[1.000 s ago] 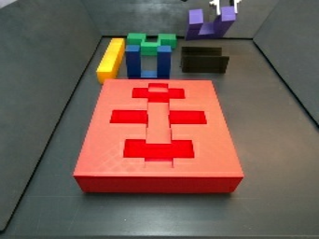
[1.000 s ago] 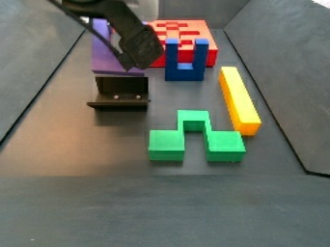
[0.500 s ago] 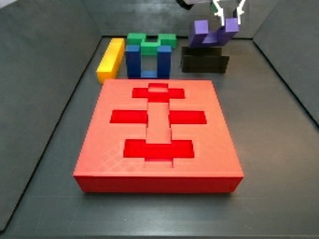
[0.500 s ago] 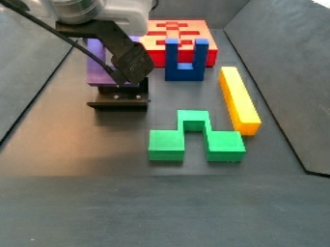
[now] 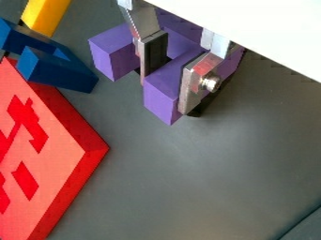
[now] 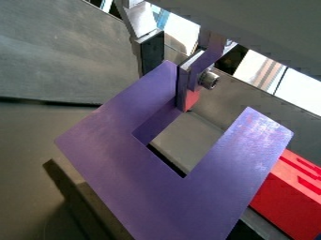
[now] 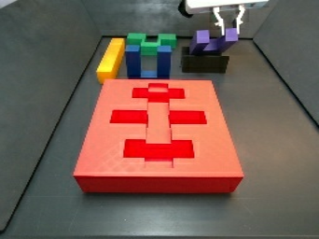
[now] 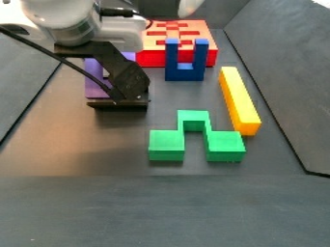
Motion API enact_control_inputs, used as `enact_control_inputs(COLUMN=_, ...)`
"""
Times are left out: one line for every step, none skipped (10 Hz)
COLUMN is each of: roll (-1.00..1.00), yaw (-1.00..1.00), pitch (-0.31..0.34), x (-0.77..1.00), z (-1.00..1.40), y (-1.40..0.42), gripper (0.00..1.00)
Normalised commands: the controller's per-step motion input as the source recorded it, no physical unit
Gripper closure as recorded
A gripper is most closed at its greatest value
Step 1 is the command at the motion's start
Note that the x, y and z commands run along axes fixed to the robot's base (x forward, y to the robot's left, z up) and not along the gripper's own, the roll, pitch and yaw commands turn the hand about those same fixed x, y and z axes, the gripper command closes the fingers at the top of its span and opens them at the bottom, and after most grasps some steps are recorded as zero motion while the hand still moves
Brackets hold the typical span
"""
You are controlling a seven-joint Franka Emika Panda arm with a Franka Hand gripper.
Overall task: Pick up the purple object. Move up. Place the purple object on the fixture. Regrasp the purple object. Move to above the board. Insert the purple object.
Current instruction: Place the purple object on the fixture, then regrasp the purple object.
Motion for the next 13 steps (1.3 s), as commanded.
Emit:
enact_control_inputs(roll=-0.16, yaw=0.0, pitch=-0.054, x=-0.06, z=-0.13, y=0.06, gripper=1.0)
enact_control_inputs(roll=-0.12, yaw=0.0, pitch=-0.071, x=-0.05, z=-0.18, y=0.0, gripper=1.0)
enact_control_inputs(roll=-0.1, yaw=0.0, pitch=-0.106, x=0.0, z=-0.23, y=-0.03, gripper=1.0)
enact_control_inputs(roll=0.0, yaw=0.0, pitch=-0.06, x=0.0, z=-0.26, y=-0.07, gripper=1.0)
enact_control_inputs(roll=0.0, yaw=0.0, pitch=0.0, x=0.0, z=-0.1, y=0.0, gripper=1.0)
enact_control_inputs(roll=0.0, yaw=0.0, pitch=0.0, x=0.0, z=0.0, y=0.0, gripper=1.0)
enact_control_inputs(roll=0.0, yaw=0.0, pitch=0.0, x=0.0, z=0.0, y=0.0, gripper=0.0)
enact_control_inputs(roll=0.0, yaw=0.0, pitch=0.0, x=0.04, z=0.0, y=-0.01, gripper=0.0)
enact_control_inputs(roll=-0.05, yaw=-0.03, pitch=0.097, x=0.05, z=0.45, y=0.0, gripper=0.0)
enact_control_inputs(roll=0.0, yaw=0.0, pitch=0.331, x=0.21, z=1.0, y=0.0, gripper=0.0)
enact_control_inputs(roll=0.2, yaw=0.0, pitch=0.397, x=0.26, z=1.0, y=0.0, gripper=0.0)
enact_control_inputs(roll=0.39, yaw=0.03, pitch=0.371, x=0.24, z=0.91, y=-0.14, gripper=0.0)
enact_control_inputs(roll=1.0, yaw=0.04, pitch=0.263, x=0.13, z=0.4, y=-0.47, gripper=0.0)
